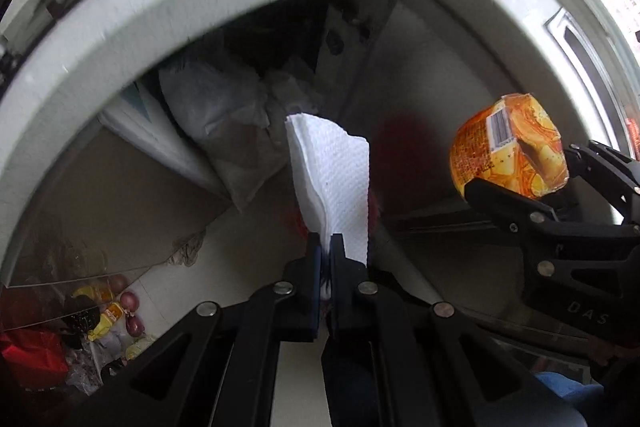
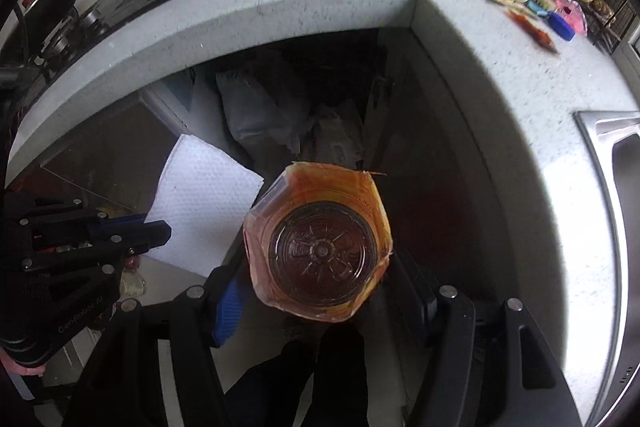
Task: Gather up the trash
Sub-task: 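Carry the wipe and orange cup down to the red bucket, releasing the wipe, then open the right gripper to drop the orange cup into the red bucket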
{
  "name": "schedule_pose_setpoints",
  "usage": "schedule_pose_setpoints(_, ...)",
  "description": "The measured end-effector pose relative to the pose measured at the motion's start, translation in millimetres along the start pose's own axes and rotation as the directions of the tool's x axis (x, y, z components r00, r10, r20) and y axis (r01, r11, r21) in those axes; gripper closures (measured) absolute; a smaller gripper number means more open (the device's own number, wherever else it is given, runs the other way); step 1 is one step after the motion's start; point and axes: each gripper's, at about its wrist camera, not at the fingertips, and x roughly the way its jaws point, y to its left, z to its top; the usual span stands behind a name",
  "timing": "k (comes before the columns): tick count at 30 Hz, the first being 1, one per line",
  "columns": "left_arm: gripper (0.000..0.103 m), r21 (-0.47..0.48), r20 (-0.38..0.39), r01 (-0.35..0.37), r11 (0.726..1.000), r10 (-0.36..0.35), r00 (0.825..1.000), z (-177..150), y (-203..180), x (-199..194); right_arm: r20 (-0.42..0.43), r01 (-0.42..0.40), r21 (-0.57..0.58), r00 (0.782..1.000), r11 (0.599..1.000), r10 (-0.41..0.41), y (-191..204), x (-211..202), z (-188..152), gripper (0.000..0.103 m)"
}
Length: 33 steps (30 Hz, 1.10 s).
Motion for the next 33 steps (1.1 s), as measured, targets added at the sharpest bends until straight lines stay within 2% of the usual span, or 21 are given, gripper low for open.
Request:
schedule_pose_setpoints(4,0.1,-0.011,-0.039,0.044,0.999,-0.044,0.998,-6,9,53,-0.006,0.012,0.024,1.0,1.0,-0.012,-4,48,-14,0.04)
schedule_pose_setpoints(7,0.1,0.011,-0.073,0.043,0.999,-0.042,0.996,-6,12,94,-0.025,0.019,0.067,1.0,0.998,-0.017,-13,86,-25,0.04)
schedule_pose_setpoints(12,0.1,0.04,-0.122,0.108,0.993,-0.102,0.987,-4,11,159,-0.051,0.054,0.102,0.998,0.993,-0.048,-25,139,-33,0.04)
schedule_pose_setpoints(19,0.098,0.102,-0.168,0.147,0.984,-0.128,0.977,1,-4,215,-0.062,0.095,0.15,0.994,0.984,-0.087,-44,176,-35,0.04)
schedule_pose_setpoints(20,0.095,0.116,-0.178,0.137,0.984,-0.115,0.977,2,-7,220,-0.063,0.102,0.155,0.994,0.983,-0.094,-46,178,-36,0.04)
schedule_pose_setpoints(21,0.08,0.124,-0.191,0.133,0.983,-0.108,0.976,2,-9,224,-0.064,0.108,0.162,0.993,0.981,-0.099,-49,181,-37,0.04)
schedule_pose_setpoints(22,0.06,0.127,-0.198,0.136,0.982,-0.11,0.974,3,-10,227,-0.067,0.11,0.168,0.993,0.98,-0.1,-50,181,-38,0.04)
schedule_pose_setpoints(24,0.042,0.137,-0.173,0.128,0.982,-0.103,0.979,4,-12,228,-0.074,0.113,0.174,0.992,0.978,-0.102,-55,181,-39,0.04)
schedule_pose_setpoints(25,0.036,0.147,-0.152,0.115,0.982,-0.093,0.984,3,-13,226,-0.076,0.116,0.175,0.992,0.978,-0.105,-56,181,-40,0.04)
schedule_pose_setpoints(27,0.03,0.16,-0.134,0.101,0.982,-0.08,0.988,1,-13,221,-0.08,0.116,0.175,0.991,0.978,-0.104,-59,178,-42,0.04)
schedule_pose_setpoints(33,0.03,0.141,-0.127,0.08,0.987,-0.062,0.99,-4,-2,212,-0.1,0.095,0.164,0.992,0.982,-0.079,-56,179,-48,0.04)
